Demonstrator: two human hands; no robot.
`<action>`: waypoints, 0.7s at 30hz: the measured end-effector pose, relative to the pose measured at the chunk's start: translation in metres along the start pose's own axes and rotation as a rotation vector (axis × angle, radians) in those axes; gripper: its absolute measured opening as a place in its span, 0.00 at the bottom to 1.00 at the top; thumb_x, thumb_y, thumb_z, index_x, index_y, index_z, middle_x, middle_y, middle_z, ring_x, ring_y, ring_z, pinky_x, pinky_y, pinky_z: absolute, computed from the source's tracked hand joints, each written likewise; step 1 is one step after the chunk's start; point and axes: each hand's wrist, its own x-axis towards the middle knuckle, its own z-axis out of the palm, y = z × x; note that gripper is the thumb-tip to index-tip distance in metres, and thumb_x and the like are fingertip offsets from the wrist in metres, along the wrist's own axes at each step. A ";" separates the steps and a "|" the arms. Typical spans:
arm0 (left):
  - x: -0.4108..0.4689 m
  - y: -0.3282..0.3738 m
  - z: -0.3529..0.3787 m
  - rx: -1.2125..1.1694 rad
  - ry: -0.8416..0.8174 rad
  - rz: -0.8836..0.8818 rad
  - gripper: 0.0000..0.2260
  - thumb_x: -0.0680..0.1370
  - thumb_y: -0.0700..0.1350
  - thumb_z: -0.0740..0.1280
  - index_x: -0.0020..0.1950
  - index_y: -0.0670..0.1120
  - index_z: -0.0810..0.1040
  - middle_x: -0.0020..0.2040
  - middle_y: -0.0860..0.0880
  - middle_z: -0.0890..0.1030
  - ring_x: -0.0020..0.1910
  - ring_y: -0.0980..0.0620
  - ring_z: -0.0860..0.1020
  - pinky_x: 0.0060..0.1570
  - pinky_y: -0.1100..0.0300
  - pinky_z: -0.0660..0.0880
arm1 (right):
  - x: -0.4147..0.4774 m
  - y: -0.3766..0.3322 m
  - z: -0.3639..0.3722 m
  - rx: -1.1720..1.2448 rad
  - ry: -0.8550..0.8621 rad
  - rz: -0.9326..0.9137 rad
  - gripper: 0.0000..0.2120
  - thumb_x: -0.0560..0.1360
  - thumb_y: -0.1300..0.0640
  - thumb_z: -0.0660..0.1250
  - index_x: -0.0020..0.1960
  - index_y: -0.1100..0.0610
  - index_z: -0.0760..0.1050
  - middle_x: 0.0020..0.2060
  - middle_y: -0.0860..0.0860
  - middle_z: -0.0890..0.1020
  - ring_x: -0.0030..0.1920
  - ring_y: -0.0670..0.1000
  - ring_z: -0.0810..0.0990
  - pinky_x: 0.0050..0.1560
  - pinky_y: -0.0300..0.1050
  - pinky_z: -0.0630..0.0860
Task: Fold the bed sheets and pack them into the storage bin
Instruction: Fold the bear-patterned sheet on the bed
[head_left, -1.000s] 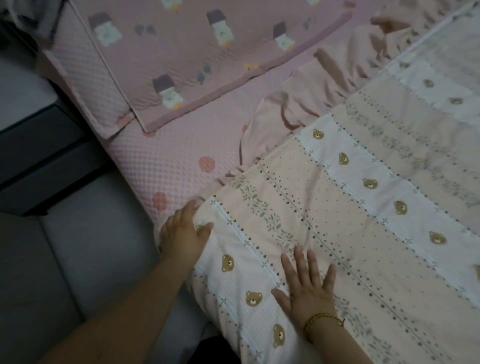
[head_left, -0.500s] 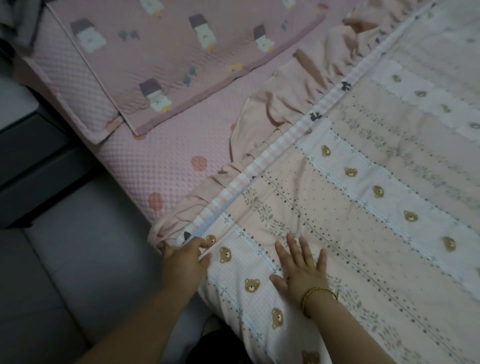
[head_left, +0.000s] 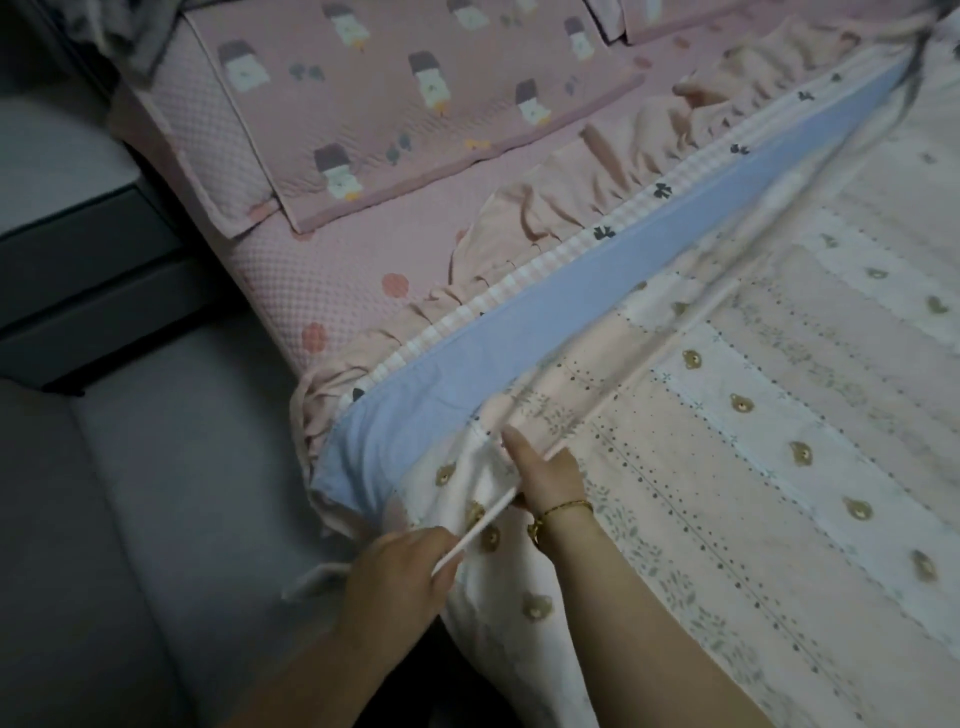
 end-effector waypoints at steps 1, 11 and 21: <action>-0.008 0.013 0.003 0.036 0.024 -0.008 0.07 0.67 0.52 0.58 0.33 0.51 0.72 0.21 0.53 0.72 0.21 0.56 0.70 0.27 0.62 0.64 | -0.003 0.001 -0.010 -0.026 0.021 -0.002 0.13 0.75 0.60 0.66 0.56 0.65 0.73 0.43 0.56 0.77 0.39 0.55 0.77 0.29 0.40 0.76; -0.114 0.129 0.032 0.125 -0.016 -0.243 0.23 0.43 0.38 0.83 0.35 0.48 0.84 0.26 0.50 0.79 0.17 0.51 0.74 0.14 0.65 0.64 | -0.072 0.058 -0.146 -0.155 -0.039 0.099 0.08 0.76 0.63 0.64 0.49 0.68 0.68 0.30 0.57 0.74 0.17 0.48 0.75 0.17 0.37 0.73; -0.218 0.196 0.061 0.264 0.119 -0.227 0.17 0.64 0.48 0.55 0.32 0.49 0.84 0.25 0.48 0.75 0.23 0.47 0.74 0.24 0.65 0.69 | -0.121 0.140 -0.248 -0.258 -0.085 0.006 0.22 0.76 0.62 0.64 0.64 0.74 0.63 0.26 0.58 0.78 0.16 0.48 0.76 0.19 0.40 0.75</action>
